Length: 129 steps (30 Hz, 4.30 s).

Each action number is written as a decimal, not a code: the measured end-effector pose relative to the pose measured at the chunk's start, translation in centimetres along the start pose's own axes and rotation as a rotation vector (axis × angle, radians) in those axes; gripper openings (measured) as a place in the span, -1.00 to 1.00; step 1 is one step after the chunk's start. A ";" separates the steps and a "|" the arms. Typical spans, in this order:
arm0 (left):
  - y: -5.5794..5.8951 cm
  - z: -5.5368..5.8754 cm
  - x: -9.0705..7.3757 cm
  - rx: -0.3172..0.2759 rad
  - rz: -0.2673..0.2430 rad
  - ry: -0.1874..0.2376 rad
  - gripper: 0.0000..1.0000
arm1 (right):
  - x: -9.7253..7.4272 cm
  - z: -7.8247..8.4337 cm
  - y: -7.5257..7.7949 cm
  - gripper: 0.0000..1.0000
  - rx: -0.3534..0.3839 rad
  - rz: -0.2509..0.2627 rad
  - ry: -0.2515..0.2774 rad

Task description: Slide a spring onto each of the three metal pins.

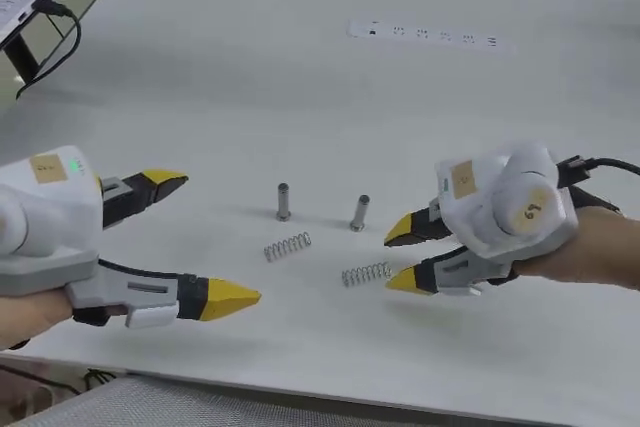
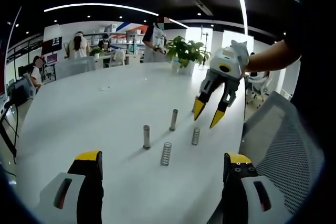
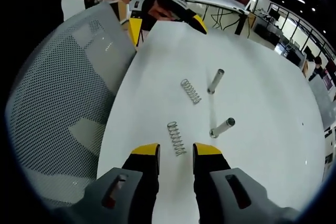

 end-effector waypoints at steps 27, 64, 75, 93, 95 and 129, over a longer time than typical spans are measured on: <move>0.3 0.7 -0.3 0.013 -0.004 -0.027 0.85 | 3.2 0.0 0.7 -0.75 0.026 -0.064 -0.088; 1.0 -1.5 -0.2 0.072 0.017 -0.023 0.71 | -3.3 1.1 0.7 -0.85 0.037 0.040 -0.055; 1.9 -2.4 0.3 0.100 0.051 0.001 0.29 | -5.0 0.7 0.0 -0.85 0.014 0.061 -0.036; 5.3 -6.5 4.7 0.207 0.257 0.036 -0.20 | -6.7 -1.6 -0.3 -0.85 -0.008 0.070 0.042; 5.7 -7.0 5.2 0.208 0.276 0.046 -0.25 | -6.8 -1.8 -0.3 -0.85 -0.003 0.070 0.056; 7.4 -8.4 7.1 0.234 0.368 0.105 -0.93 | -7.3 -1.8 -1.1 -0.85 0.035 0.052 0.154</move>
Point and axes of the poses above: the centre of the closed fingertips' face, and the gripper's own axes: x roughly forward along the fingers, y roughly to its right, z roughly out of its underside, the point moved 9 cm from there along -x, roughly backward along the fingers, and after that the axes turned 13 degrees about -y, right-handed, at the moved point
